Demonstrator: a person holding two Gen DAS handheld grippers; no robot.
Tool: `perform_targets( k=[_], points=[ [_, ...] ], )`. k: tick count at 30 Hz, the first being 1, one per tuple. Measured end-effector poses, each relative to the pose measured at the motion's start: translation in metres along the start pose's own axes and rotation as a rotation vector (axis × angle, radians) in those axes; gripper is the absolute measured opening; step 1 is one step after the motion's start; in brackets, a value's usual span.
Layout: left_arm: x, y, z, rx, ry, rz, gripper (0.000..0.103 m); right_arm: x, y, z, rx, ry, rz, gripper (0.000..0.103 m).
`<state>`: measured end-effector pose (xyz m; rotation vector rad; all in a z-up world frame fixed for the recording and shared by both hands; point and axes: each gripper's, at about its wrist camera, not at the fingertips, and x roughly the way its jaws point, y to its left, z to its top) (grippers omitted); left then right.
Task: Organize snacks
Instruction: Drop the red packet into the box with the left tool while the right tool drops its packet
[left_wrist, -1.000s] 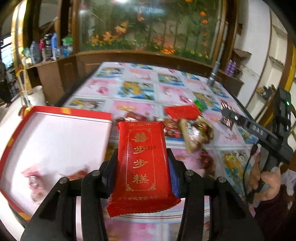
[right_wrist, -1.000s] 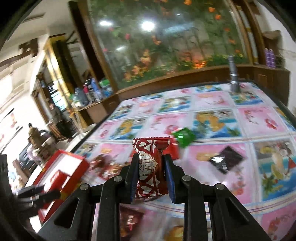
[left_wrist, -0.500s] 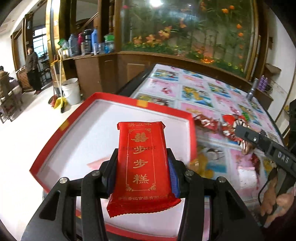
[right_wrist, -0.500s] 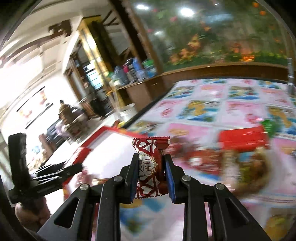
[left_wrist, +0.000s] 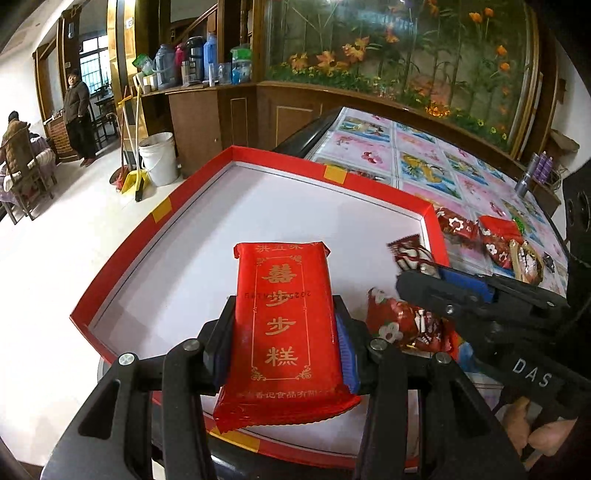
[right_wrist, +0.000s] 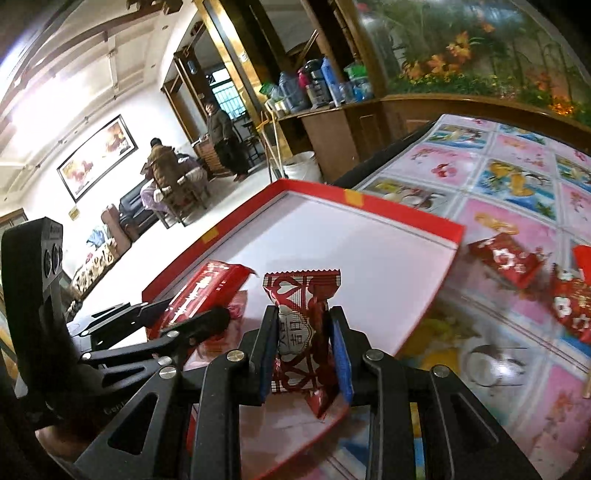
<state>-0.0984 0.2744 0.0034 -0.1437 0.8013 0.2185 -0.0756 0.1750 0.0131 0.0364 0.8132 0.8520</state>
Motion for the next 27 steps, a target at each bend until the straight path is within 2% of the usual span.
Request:
perform_targets(
  k=[3, 8, 13, 19, 21, 23, 27],
  points=[
    [-0.003, 0.000, 0.000, 0.007, -0.009, 0.019, 0.046, 0.000, 0.005, 0.001, 0.009, -0.002, 0.021, 0.032],
    [-0.013, -0.003, 0.005, 0.020, -0.050, 0.052, 0.047, -0.019, 0.000, 0.002, 0.031, -0.044, 0.055, 0.054],
    [-0.021, -0.020, 0.005, 0.060, -0.071, 0.019, 0.058, -0.053, -0.022, 0.001, 0.044, -0.107, -0.003, 0.054],
    [-0.027, -0.072, -0.001, 0.177, -0.059, -0.078, 0.058, -0.123, -0.085, -0.017, 0.119, -0.183, -0.152, 0.056],
    [-0.029, -0.093, -0.004, 0.219, -0.051, -0.120, 0.061, -0.148, -0.109, -0.024, 0.143, -0.199, -0.247, 0.057],
    [-0.031, -0.115, -0.008, 0.262, -0.040, -0.156, 0.065, -0.167, -0.129, -0.032, 0.173, -0.181, -0.325, 0.060],
    [-0.034, -0.155, -0.019, 0.352, -0.016, -0.211, 0.065, -0.177, -0.155, -0.047, 0.210, -0.115, -0.432, 0.060]
  ],
)
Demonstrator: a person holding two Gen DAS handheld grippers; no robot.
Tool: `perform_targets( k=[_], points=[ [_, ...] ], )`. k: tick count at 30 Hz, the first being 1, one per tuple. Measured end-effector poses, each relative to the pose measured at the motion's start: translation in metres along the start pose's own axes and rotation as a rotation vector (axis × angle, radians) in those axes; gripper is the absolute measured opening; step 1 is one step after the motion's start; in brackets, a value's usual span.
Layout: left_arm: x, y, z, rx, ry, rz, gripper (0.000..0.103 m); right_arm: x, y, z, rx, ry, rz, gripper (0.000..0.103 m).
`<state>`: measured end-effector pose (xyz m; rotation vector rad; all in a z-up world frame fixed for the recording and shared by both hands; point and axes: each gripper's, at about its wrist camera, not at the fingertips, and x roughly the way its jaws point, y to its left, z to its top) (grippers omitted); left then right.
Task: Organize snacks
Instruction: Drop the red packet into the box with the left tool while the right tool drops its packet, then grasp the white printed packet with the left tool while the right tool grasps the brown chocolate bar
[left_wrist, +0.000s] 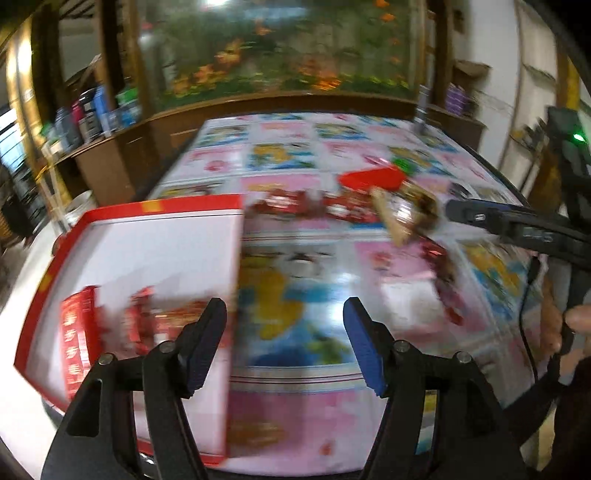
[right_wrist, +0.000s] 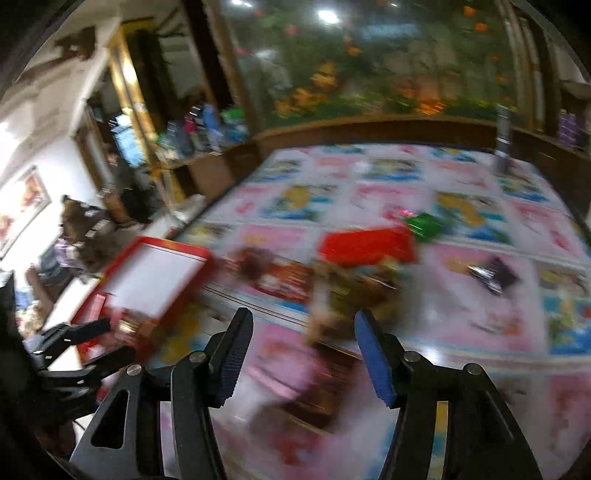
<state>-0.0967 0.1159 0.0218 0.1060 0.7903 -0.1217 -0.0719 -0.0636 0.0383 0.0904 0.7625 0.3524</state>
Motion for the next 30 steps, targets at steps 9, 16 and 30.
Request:
perform_targets(
  k=[9, 16, 30],
  points=[
    [0.000, -0.022, -0.002, 0.032, 0.039, -0.022, 0.065, 0.028, -0.004, -0.022, -0.011, 0.101, -0.010, 0.060],
    [0.002, -0.028, -0.002, 0.050, 0.052, -0.020, 0.065, 0.048, 0.007, -0.026, -0.039, 0.198, -0.028, 0.045],
    [0.019, -0.064, 0.005, 0.067, 0.142, -0.168, 0.065, 0.039, -0.061, -0.017, 0.038, 0.146, -0.176, 0.036]
  ],
)
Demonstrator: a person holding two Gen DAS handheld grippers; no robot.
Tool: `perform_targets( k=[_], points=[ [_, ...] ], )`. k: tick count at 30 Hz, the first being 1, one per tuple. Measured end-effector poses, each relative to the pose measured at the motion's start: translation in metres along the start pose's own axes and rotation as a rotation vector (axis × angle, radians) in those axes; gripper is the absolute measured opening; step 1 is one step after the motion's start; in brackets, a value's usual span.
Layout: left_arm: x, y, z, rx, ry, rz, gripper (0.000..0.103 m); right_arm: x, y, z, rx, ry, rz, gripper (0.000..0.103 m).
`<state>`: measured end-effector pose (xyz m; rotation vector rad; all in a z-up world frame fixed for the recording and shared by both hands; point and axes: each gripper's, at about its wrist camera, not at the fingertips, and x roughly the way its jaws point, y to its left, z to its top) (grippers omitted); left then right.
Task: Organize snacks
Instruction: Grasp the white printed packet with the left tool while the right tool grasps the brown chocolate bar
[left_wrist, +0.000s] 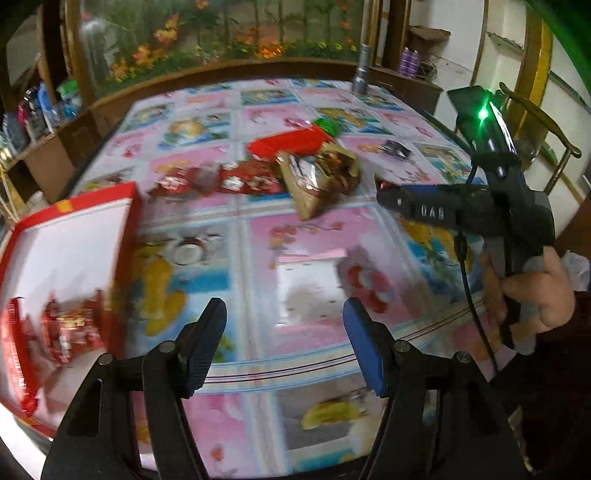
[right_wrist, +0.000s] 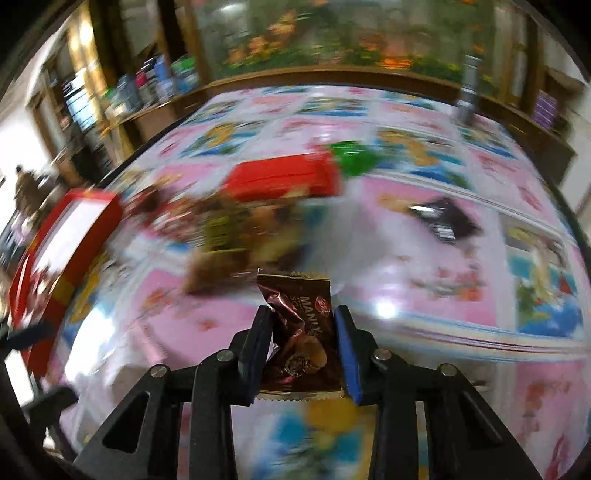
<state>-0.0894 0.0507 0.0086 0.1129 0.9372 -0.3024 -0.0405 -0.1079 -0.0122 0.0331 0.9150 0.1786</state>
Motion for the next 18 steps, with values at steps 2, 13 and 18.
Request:
perform_targets(
  k=[2, 13, 18],
  points=[
    [0.007, -0.003, 0.004, -0.003, 0.014, -0.008, 0.065, -0.002, -0.016, 0.001, 0.066, -0.009, 0.043, 0.036],
    [0.040, -0.006, 0.009, -0.035, 0.085, -0.002, 0.065, -0.005, -0.014, 0.000, 0.064, -0.020, 0.038, 0.037],
    [0.041, -0.007, 0.008, -0.018, 0.071, 0.003, 0.064, -0.004, -0.014, 0.000, 0.064, -0.020, 0.039, 0.038]
  ],
)
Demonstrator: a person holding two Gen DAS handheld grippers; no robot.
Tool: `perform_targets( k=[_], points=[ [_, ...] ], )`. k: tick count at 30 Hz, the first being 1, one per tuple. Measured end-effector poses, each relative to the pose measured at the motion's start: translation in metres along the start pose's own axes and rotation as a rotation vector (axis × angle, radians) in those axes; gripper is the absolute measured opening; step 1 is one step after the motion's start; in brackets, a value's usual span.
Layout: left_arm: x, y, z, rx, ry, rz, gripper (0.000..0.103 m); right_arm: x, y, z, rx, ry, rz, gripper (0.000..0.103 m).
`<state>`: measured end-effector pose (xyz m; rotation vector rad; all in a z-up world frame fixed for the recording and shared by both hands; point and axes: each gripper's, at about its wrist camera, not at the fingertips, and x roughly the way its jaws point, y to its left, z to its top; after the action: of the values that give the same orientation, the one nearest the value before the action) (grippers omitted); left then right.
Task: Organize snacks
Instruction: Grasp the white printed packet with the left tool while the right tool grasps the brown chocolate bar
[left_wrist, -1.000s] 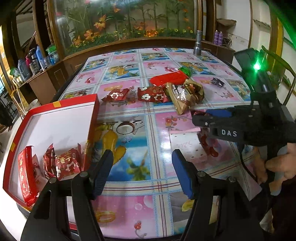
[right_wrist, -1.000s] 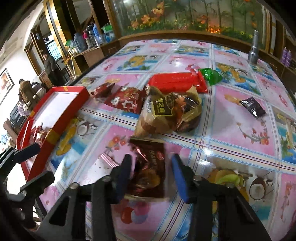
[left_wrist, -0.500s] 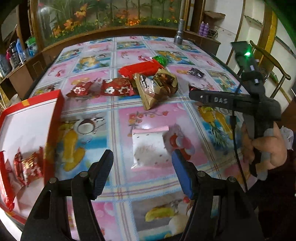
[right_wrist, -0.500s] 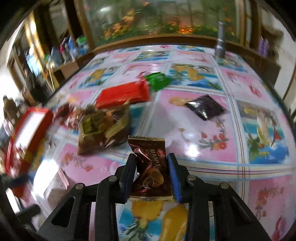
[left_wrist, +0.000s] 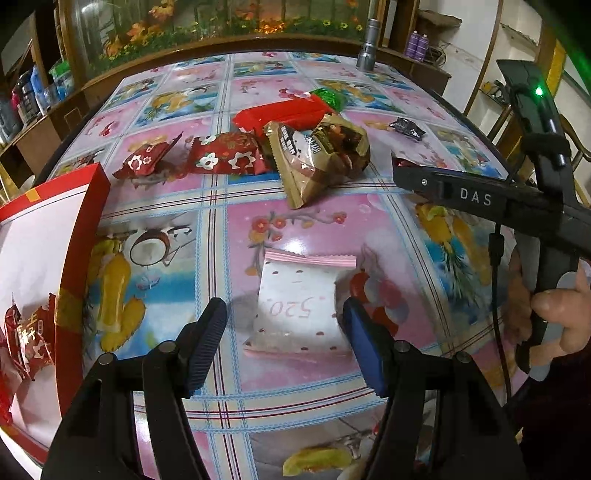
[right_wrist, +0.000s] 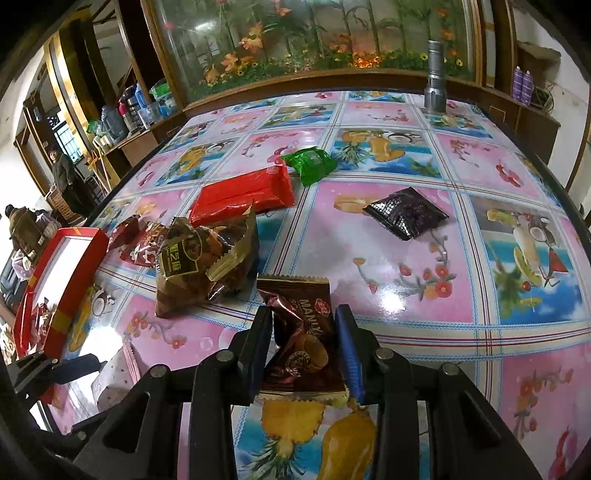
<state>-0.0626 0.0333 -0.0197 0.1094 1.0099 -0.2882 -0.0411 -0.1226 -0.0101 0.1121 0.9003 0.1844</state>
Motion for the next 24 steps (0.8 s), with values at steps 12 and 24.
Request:
perform_targets(
  k=[12, 24],
  points=[
    [-0.003, 0.001, -0.002, 0.024, -0.067, -0.025, 0.039, 0.000, 0.000, 0.001, -0.001, -0.004, 0.000, 0.038],
    [-0.022, 0.024, 0.000, -0.062, -0.115, -0.021, 0.038, -0.008, -0.005, 0.006, 0.025, -0.056, 0.000, 0.034]
  ],
)
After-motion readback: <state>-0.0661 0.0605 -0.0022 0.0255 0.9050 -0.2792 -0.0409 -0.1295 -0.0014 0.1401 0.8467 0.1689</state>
